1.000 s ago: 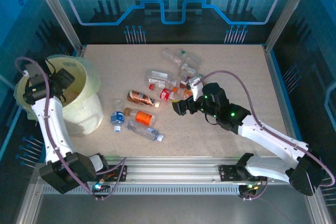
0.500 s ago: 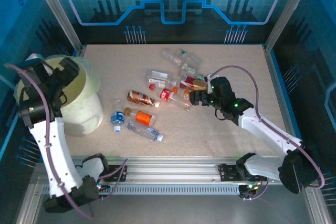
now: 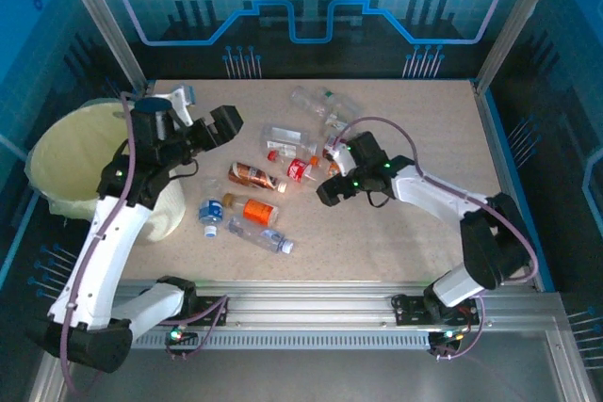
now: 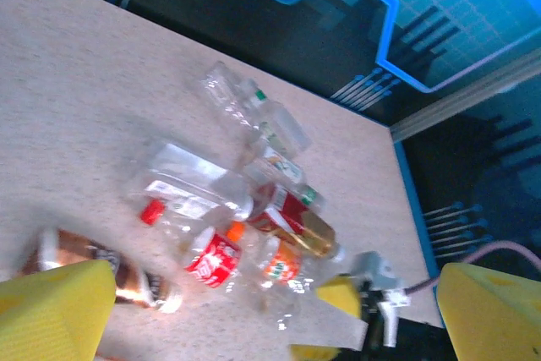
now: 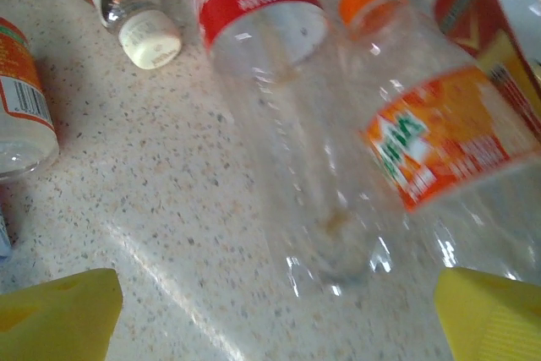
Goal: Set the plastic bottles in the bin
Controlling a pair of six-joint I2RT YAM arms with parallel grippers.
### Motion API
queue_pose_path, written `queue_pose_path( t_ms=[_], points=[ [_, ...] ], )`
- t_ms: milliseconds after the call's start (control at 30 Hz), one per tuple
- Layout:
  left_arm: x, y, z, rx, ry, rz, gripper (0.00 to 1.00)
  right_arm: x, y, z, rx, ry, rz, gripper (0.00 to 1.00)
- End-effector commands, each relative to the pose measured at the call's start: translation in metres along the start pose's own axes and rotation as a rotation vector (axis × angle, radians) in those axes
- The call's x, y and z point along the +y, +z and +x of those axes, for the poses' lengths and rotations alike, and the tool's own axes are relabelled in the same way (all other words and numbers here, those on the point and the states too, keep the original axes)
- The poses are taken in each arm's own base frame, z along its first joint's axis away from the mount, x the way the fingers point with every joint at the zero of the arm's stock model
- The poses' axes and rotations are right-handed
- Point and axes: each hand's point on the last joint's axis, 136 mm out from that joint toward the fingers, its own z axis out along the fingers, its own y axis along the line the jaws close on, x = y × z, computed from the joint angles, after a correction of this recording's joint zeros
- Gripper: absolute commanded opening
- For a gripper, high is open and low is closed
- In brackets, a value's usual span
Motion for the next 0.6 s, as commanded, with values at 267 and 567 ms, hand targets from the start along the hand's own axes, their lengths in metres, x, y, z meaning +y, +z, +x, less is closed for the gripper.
queue_pose_path(
  t_ms=[267,567],
  points=[
    [-0.002,0.051,0.024,0.056,-0.144,0.131,0.99,0.003,0.05,0.011,0.185,-0.182,0.07,0.93],
    [0.022,0.074,0.053,0.123,-0.183,0.081,0.99,0.007,0.074,0.03,0.261,-0.162,0.108,0.84]
  ],
)
